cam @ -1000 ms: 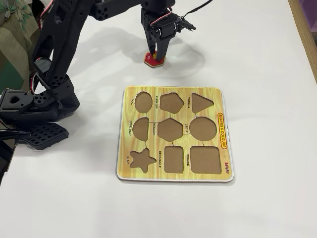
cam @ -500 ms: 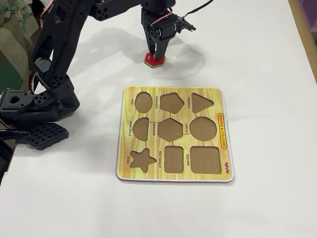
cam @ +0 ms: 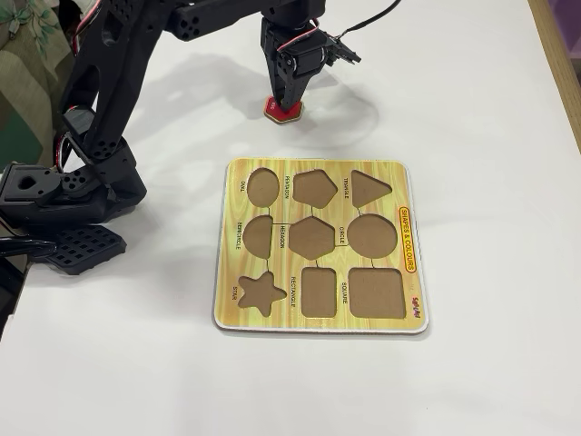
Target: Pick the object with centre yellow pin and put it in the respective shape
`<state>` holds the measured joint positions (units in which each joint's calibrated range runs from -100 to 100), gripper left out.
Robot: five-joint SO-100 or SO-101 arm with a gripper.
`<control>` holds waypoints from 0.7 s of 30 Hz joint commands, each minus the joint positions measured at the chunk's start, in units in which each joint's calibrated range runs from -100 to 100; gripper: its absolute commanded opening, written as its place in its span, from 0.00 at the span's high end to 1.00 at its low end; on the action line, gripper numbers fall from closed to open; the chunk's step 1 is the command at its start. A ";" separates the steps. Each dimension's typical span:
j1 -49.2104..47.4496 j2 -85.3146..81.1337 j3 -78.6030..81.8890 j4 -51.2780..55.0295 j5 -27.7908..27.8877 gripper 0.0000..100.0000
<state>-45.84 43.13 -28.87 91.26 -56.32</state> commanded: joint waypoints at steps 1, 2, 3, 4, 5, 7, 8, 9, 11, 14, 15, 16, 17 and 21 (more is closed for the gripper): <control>0.13 -1.54 -0.63 -0.77 0.09 0.96; 0.23 -2.46 -0.45 -0.77 0.09 0.96; 0.23 -3.80 0.09 -0.77 0.09 0.95; 0.33 -5.05 0.18 -0.77 0.09 0.95; 0.43 -6.06 0.18 -0.77 0.04 0.95; 2.38 -7.90 0.18 -0.77 0.09 0.95; 3.06 -8.57 0.18 -0.77 0.15 0.95; 4.04 -9.24 0.18 -0.68 0.20 0.95; 5.60 -10.57 0.27 -0.08 0.25 0.95; 8.63 -13.34 3.60 -0.51 0.25 0.95; 9.51 -14.59 5.40 -0.68 0.25 0.95; 10.39 -15.51 6.83 -0.68 0.25 0.95; 11.46 -16.60 8.45 -0.68 0.25 0.95; 14.49 -19.70 13.04 -0.16 0.30 0.95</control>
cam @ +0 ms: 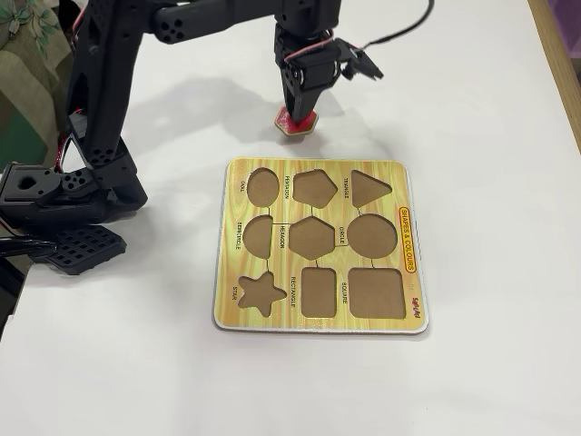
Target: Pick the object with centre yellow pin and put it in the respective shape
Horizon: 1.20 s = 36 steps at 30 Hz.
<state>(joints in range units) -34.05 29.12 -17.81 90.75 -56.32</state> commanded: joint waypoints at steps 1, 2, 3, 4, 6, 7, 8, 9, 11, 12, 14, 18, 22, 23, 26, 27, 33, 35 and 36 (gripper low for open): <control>3.29 -6.53 3.06 0.44 0.30 0.95; 3.97 -7.62 4.32 0.53 0.36 0.95; 4.56 -8.62 5.58 0.44 0.72 0.95; 5.14 -9.71 6.65 -0.08 1.77 0.95; 6.51 -11.30 8.27 -0.17 4.12 0.95; 7.49 -12.05 9.17 -0.17 5.27 0.95; 8.66 -12.89 10.34 -0.17 6.37 0.95; 9.83 -13.64 11.51 -0.17 7.31 0.95; 12.47 -15.32 14.21 -0.17 9.40 0.95; 13.93 -16.32 15.47 -0.17 10.66 0.95; 16.47 -17.99 17.54 -0.25 12.70 0.95; 22.62 -21.59 21.85 -0.25 18.19 0.95; 27.41 -23.01 24.46 -0.34 22.85 0.95; 28.48 -23.18 24.55 -0.34 24.05 0.95; 31.41 -23.27 24.64 -2.15 27.45 0.95; 32.10 -23.27 24.73 -3.19 28.49 0.95; 37.18 -23.27 28.87 -6.91 32.47 0.95; 38.74 -23.27 28.87 -7.86 34.04 0.95; 39.42 -23.27 28.51 -8.46 34.82 0.95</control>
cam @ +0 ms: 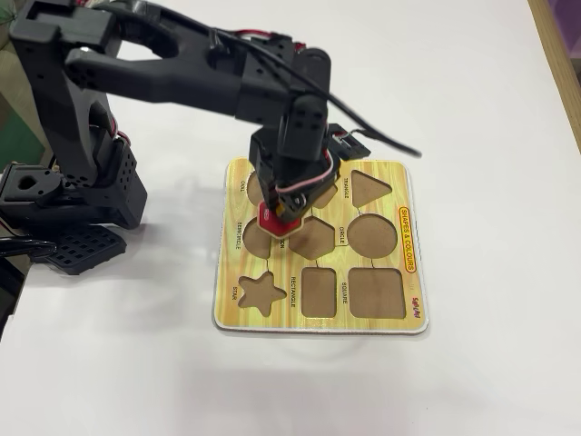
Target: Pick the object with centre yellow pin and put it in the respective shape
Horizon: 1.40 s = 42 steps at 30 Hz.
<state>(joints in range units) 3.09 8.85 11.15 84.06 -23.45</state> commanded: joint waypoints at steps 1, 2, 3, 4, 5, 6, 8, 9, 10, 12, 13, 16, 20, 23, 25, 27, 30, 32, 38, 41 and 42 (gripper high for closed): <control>2.77 -2.99 -0.54 -2.30 2.53 0.95; 3.26 -2.99 -0.54 -3.08 2.95 0.95; 3.65 -2.99 -0.54 -3.68 3.16 0.95; 3.85 -2.91 -0.54 -4.29 3.32 0.95; 4.33 -2.91 -0.54 -4.89 3.37 0.95; 4.33 -2.91 -0.54 -5.41 3.37 0.95; 4.43 -2.91 -0.63 -6.97 3.37 0.95; 4.43 -2.91 -0.72 -7.74 3.37 0.95; 4.43 -2.91 -0.72 -8.52 3.32 0.95; 4.33 -2.99 -0.72 -9.47 3.00 0.95; 4.24 -2.99 -0.72 -9.82 2.85 0.95; 3.94 -3.07 -0.90 -10.51 2.64 0.95; 3.07 -3.07 -2.43 -10.34 2.53 0.95; 1.60 -3.07 -2.25 -10.34 2.53 0.95; 0.33 -2.66 -2.25 -10.34 2.53 0.95; -0.45 -2.24 -2.25 -10.42 2.48 0.95; -0.55 -2.07 -2.07 -10.25 0.18 0.95; -1.43 -2.07 -1.89 -10.34 -0.66 0.95; -2.40 -0.23 -2.25 -10.51 -0.81 0.95; -1.82 0.36 -2.25 -10.51 -0.81 0.95; -1.52 0.44 -2.34 -10.51 -0.81 0.95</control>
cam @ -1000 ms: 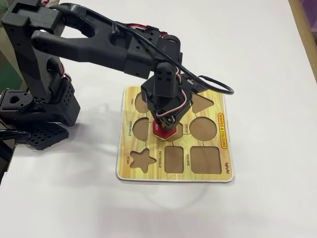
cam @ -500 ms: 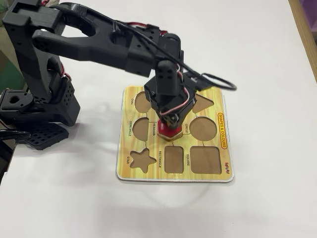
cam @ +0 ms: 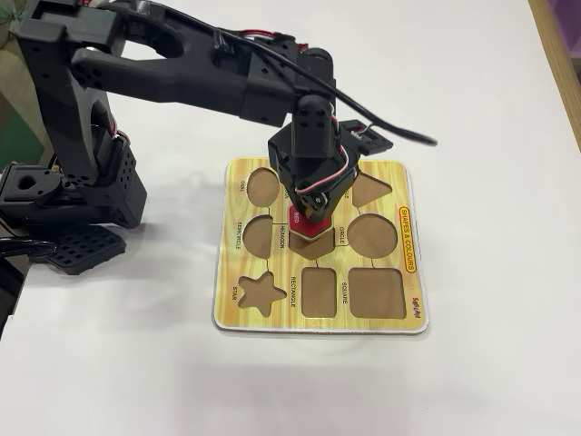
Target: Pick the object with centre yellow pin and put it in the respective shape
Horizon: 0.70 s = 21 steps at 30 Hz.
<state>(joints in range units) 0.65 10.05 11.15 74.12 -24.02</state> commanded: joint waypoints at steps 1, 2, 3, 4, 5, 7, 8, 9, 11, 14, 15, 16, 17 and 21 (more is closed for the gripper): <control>1.01 -0.68 -2.43 -0.57 -0.24 0.95; 1.01 -0.43 -2.88 -0.57 -0.24 0.95; 1.10 -0.34 -3.42 -0.57 -0.24 0.95; 1.10 -0.26 -3.87 -0.57 -0.24 0.95; 1.30 -0.26 -3.96 -0.66 -0.24 0.95; 2.76 -0.26 -3.51 -1.43 -0.24 0.95; 3.35 -0.26 -3.42 -1.69 -0.24 0.95; 3.94 -0.26 -3.51 -1.69 -0.24 0.95; 5.11 -0.26 -3.78 -1.69 -0.09 0.95; 6.96 -0.26 -3.87 -1.69 -0.09 0.95; 7.45 -0.26 -3.87 -1.69 -0.09 0.95; 7.74 -0.26 -3.87 -1.69 -0.09 0.95; 7.74 -0.26 -3.87 -1.69 -0.09 0.95; 7.74 0.41 -3.87 -1.69 -0.14 0.95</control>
<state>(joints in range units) 7.86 10.48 10.43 72.92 -24.13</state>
